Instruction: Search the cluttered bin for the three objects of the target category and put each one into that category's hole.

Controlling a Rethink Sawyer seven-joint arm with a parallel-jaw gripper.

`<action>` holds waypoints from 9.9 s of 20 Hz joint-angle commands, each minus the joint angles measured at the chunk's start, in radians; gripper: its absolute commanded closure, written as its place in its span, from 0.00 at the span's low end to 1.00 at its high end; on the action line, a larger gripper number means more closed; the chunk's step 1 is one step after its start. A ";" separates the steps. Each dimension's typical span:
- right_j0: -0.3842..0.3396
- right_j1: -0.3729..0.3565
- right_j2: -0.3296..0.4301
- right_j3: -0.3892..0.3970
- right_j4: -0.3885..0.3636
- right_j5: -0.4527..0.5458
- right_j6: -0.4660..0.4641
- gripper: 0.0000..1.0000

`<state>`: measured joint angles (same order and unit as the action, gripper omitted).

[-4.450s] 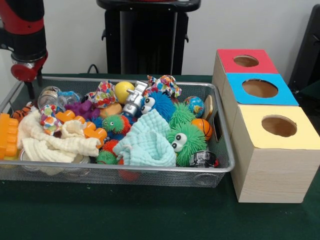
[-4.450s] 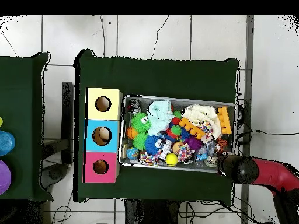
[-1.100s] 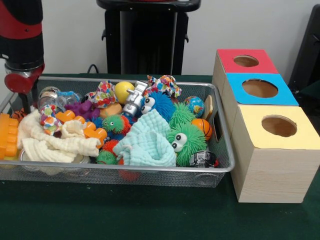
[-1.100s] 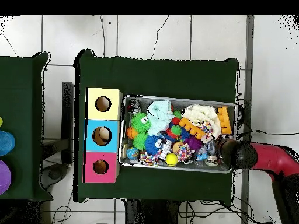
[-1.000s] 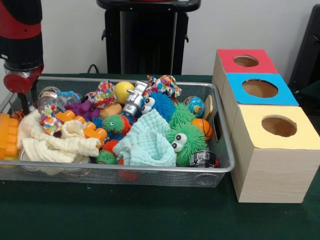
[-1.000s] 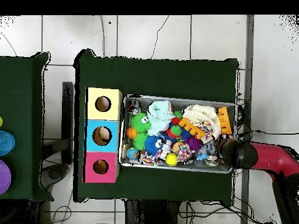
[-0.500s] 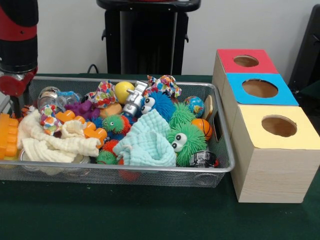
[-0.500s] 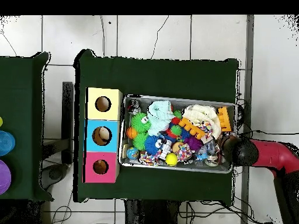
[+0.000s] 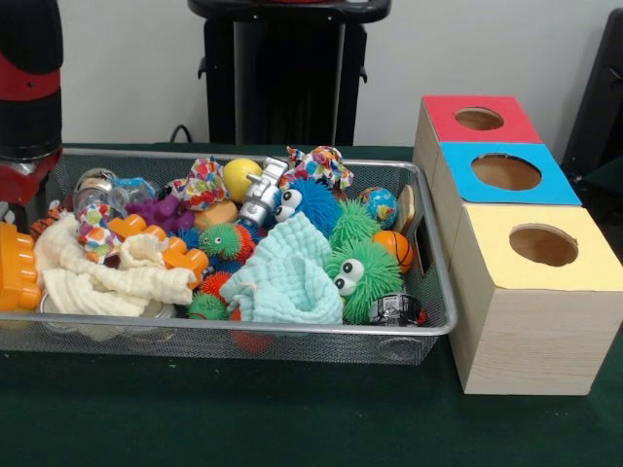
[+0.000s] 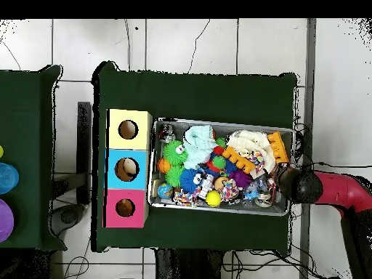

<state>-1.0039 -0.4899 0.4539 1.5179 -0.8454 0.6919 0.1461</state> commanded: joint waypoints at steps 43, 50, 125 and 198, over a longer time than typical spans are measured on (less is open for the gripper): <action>-0.005 -0.130 0.100 0.166 0.121 0.276 -0.127 1.00; 0.012 -0.155 0.110 0.163 0.154 0.299 -0.122 1.00; 0.022 0.119 0.004 -0.049 -0.110 0.274 -0.216 0.00; 0.445 -0.517 -0.004 0.687 0.888 -0.130 0.442 1.00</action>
<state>-0.6265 -0.9963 0.4714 2.1052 -0.0628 0.6545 0.1679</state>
